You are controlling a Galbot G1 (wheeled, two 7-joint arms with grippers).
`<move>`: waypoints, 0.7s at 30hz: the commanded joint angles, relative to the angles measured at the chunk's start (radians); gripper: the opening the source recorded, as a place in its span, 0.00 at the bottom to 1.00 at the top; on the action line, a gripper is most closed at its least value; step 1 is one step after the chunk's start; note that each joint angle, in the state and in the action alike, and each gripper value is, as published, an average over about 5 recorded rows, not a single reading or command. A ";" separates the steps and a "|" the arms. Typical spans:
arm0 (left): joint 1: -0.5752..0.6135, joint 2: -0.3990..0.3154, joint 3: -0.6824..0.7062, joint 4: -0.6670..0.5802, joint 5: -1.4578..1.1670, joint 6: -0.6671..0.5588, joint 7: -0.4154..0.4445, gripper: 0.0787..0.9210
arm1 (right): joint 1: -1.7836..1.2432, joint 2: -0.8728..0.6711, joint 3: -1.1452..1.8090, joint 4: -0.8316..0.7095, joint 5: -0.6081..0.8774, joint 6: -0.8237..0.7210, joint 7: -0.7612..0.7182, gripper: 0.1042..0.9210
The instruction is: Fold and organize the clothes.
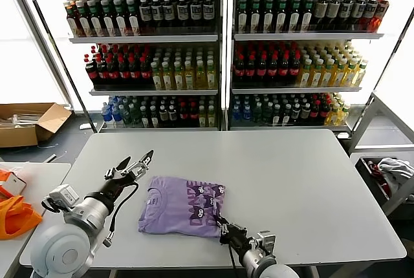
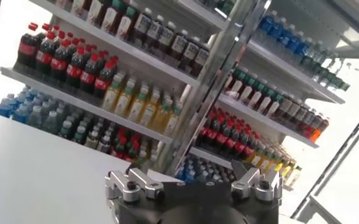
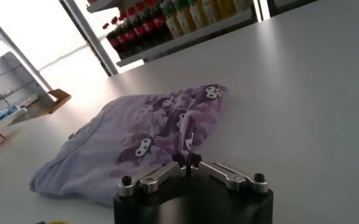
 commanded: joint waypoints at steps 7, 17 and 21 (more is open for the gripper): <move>0.049 -0.006 -0.042 -0.017 0.005 -0.002 0.006 0.88 | -0.035 -0.120 0.289 0.035 -0.064 -0.059 -0.099 0.01; 0.024 -0.008 -0.015 -0.009 0.012 -0.002 0.005 0.88 | -0.090 -0.103 0.355 0.098 -0.245 0.018 -0.168 0.03; 0.027 -0.008 -0.019 -0.010 0.011 -0.002 0.006 0.88 | -0.096 -0.084 0.392 0.128 -0.276 0.097 -0.147 0.15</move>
